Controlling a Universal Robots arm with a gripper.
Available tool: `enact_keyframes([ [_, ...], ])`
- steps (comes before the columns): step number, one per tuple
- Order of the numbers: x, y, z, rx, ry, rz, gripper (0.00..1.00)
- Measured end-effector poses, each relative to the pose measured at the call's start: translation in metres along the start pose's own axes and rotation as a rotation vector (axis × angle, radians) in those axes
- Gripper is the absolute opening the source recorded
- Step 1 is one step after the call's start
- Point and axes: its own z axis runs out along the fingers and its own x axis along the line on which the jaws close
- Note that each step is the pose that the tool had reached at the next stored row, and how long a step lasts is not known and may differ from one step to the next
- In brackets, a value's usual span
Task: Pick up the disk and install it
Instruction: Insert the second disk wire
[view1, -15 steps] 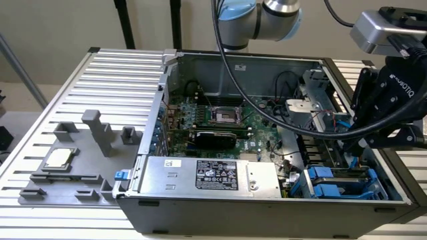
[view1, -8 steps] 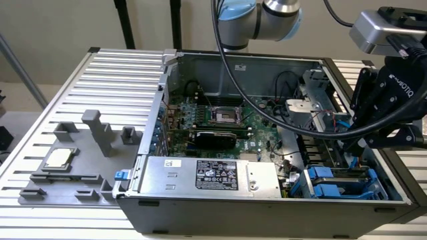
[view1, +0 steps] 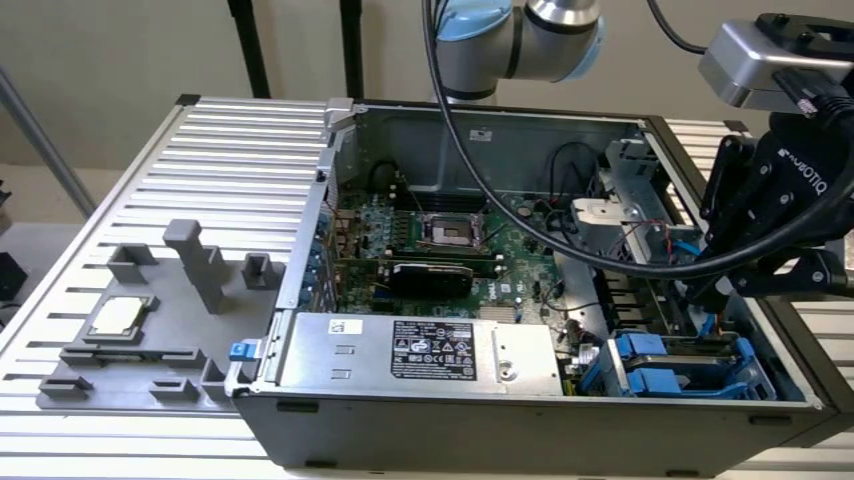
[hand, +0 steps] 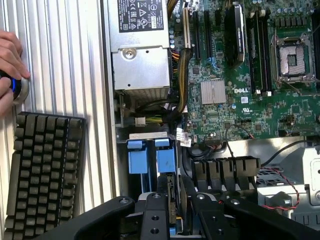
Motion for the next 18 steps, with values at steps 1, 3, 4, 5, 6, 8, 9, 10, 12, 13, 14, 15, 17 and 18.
enact_keyframes([
  [1,0.0,0.0,0.0,0.0,-0.0001,0.0,0.25],
  [3,0.0,-0.0005,-0.0001,0.0,0.0001,0.0,0.25],
  [4,-0.001,-0.0019,-0.0002,0.0,0.0002,0.0,0.25],
  [5,-0.003,-0.0037,-0.0002,0.0,0.0001,0.0,0.25],
  [6,-0.004,-0.006,0.0,0.0,0.0,0.0,0.25],
  [8,-0.007,-0.0105,0.0003,0.0,0.0002,0.0,0.25],
  [9,-0.008,-0.0121,0.0007,0.0,0.0009,0.0,0.25],
  [10,-0.01,-0.0132,0.0014,0.0001,0.0021,0.0,0.25],
  [12,-0.012,-0.0151,0.0032,0.0004,0.0051,0.0,0.25],
  [13,-0.013,-0.0163,0.0045,0.0006,0.0065,0.0,0.27],
  [14,-0.014,-0.0173,0.0059,0.0007,0.0077,0.001,0.34],
  [15,-0.014,-0.0183,0.0072,0.0008,0.0092,0.002,0.34],
  [17,-0.015,-0.0202,0.0098,0.0012,0.0119,0.004,0.34],
  [18,-0.016,-0.0212,0.0111,0.0013,0.0133,0.005,0.34],
])
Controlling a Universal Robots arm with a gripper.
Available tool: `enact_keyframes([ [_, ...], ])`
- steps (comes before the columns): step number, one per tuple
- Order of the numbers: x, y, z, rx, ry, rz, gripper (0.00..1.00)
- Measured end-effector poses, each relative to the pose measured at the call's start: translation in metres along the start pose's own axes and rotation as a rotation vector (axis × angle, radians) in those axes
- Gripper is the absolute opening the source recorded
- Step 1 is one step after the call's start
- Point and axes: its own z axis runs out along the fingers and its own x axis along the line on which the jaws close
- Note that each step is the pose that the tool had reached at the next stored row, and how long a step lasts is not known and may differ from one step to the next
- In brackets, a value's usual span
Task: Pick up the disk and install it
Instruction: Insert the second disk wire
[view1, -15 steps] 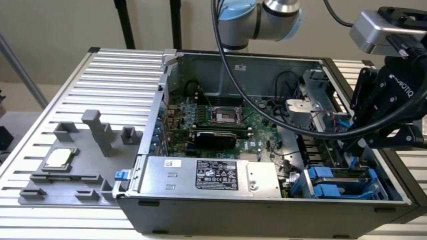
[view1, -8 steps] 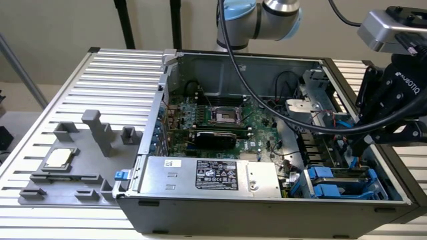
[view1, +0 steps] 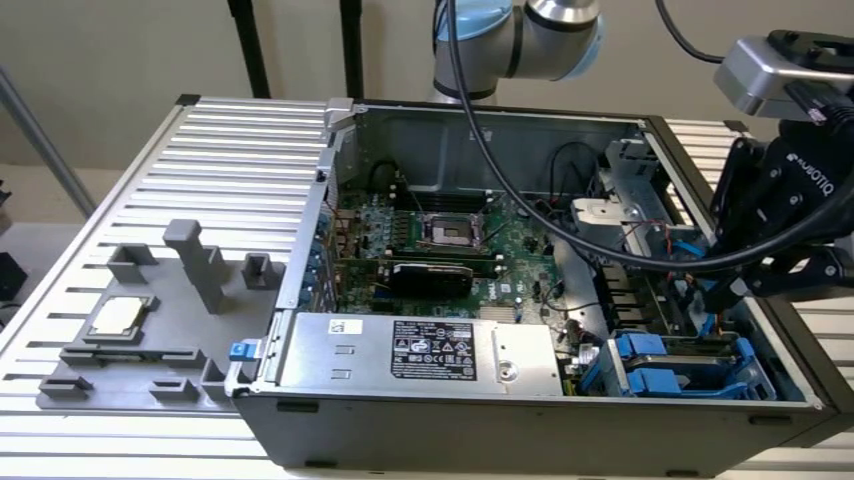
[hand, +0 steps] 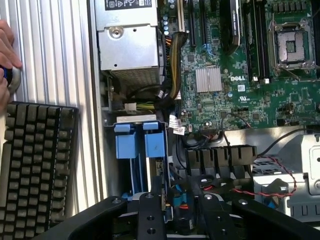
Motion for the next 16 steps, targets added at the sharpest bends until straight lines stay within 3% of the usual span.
enact_keyframes([
  [5,-0.004,-0.0034,0.006,0.0012,0.0123,0.002,0.34],
  [9,-0.008,-0.0043,0.0101,0.0029,0.0283,0.004,0.34],
  [11,-0.009,-0.0046,0.0118,0.0039,0.0385,0.006,0.34],
  [14,-0.01,-0.0046,0.0137,0.0058,0.0583,0.007,0.34],
  [16,-0.011,-0.0046,0.0148,0.0072,0.0722,0.009,0.25],
])
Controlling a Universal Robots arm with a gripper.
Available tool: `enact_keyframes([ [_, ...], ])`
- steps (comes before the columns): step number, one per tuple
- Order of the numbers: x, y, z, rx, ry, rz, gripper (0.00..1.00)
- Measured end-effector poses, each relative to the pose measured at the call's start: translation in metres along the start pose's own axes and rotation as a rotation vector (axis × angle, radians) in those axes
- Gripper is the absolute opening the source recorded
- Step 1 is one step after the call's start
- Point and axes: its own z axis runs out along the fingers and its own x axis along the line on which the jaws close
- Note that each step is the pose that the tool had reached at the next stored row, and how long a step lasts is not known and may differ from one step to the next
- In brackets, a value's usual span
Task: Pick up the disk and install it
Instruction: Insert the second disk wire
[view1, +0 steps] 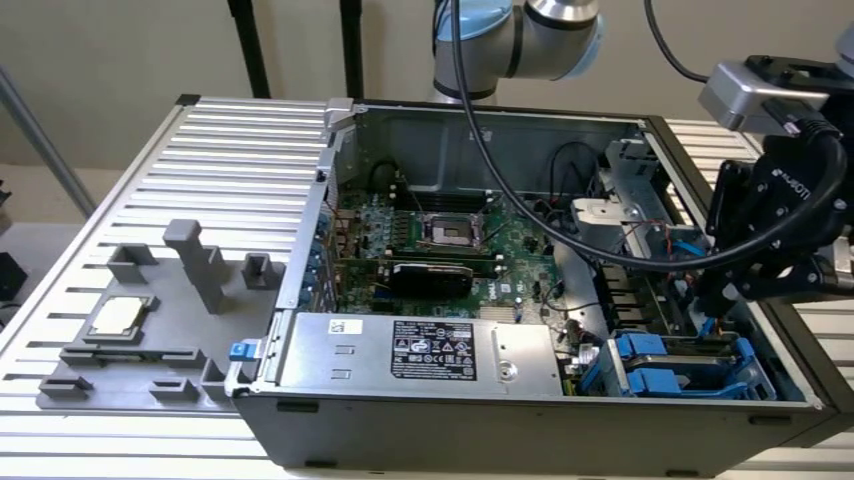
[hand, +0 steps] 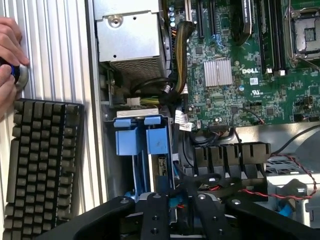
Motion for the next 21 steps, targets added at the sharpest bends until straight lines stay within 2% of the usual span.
enact_keyframes([
  [1,0.0,0.0,0.0005,0.0007,0.007,0.001,0.25],
  [2,-0.001,0.0,0.001,0.0015,0.014,0.001,0.18],
  [7,-0.004,0.0002,0.0023,0.0049,0.0473,0.004,0.17],
  [9,-0.005,0.0003,0.0023,0.0056,0.0542,0.005,0.16],
  [13,-0.005,0.0051,0.0026,0.0056,0.0551,0.005,0.16],
  [19,-0.003,0.0244,0.0037,0.0058,0.0551,0.005,0.16],
  [21,-0.002,0.0279,0.0043,0.0076,0.0546,0.005,0.16],
])
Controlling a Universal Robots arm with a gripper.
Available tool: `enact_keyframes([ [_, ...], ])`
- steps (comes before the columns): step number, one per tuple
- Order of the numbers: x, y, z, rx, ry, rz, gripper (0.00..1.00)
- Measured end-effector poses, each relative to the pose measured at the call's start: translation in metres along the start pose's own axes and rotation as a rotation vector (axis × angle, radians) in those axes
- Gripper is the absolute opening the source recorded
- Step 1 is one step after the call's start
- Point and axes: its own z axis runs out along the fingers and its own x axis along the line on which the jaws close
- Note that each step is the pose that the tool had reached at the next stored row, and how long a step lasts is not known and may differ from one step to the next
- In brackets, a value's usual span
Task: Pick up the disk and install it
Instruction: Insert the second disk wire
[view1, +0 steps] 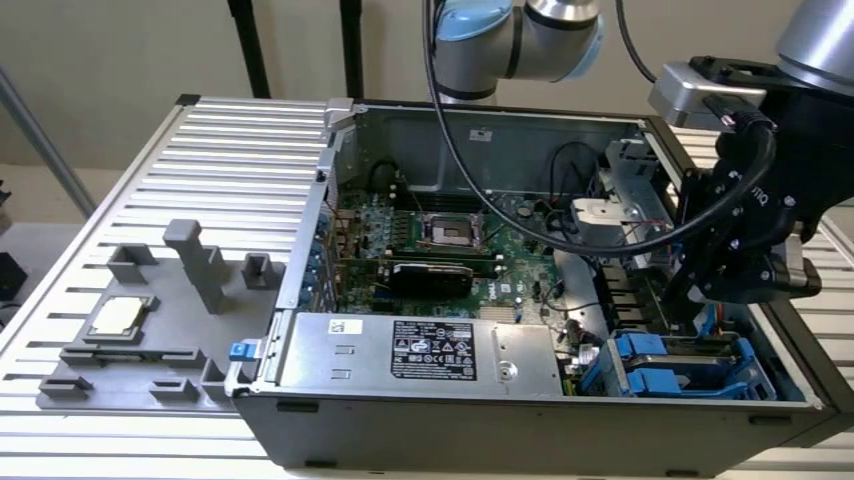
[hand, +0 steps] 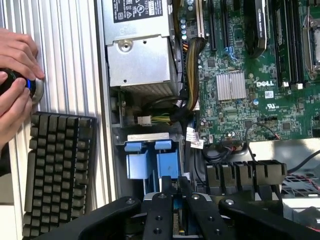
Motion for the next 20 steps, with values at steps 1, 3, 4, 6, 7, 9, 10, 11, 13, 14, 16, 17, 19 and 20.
enact_keyframes([
  [1,0.0,0.001,0.0005,0.0026,-0.0002,0.0,0.16],
  [3,0.001,0.0018,0.0022,0.0165,-0.0018,0.002,0.16],
  [4,0.0,0.0018,0.0033,0.0225,-0.0029,0.003,0.16],
  [6,0.0,0.0018,0.0052,0.0339,-0.0048,0.003,0.16],
  [7,0.001,0.0017,0.006,0.0397,-0.0058,0.003,0.16],
  [9,0.001,0.0016,0.0076,0.051,-0.0075,0.003,0.16],
  [10,0.001,0.0015,0.0084,0.0566,-0.0084,0.002,0.16],
  [11,0.001,0.0015,0.0092,0.0623,-0.0092,0.002,0.16],
  [13,0.001,0.0013,0.0108,0.0717,-0.0106,0.001,0.16],
  [14,0.001,0.0012,0.0119,0.0746,-0.0109,0.0,0.16],
  [16,0.001,0.0011,0.0144,0.0791,-0.0113,-0.003,0.16],
  [17,0.001,0.001,0.0156,0.0811,-0.0115,-0.004,0.16],
  [19,0.0,0.0008,0.018,0.085,-0.012,-0.006,0.16],
  [20,0.0,0.0007,0.0191,0.0865,-0.012,-0.007,0.16],
])
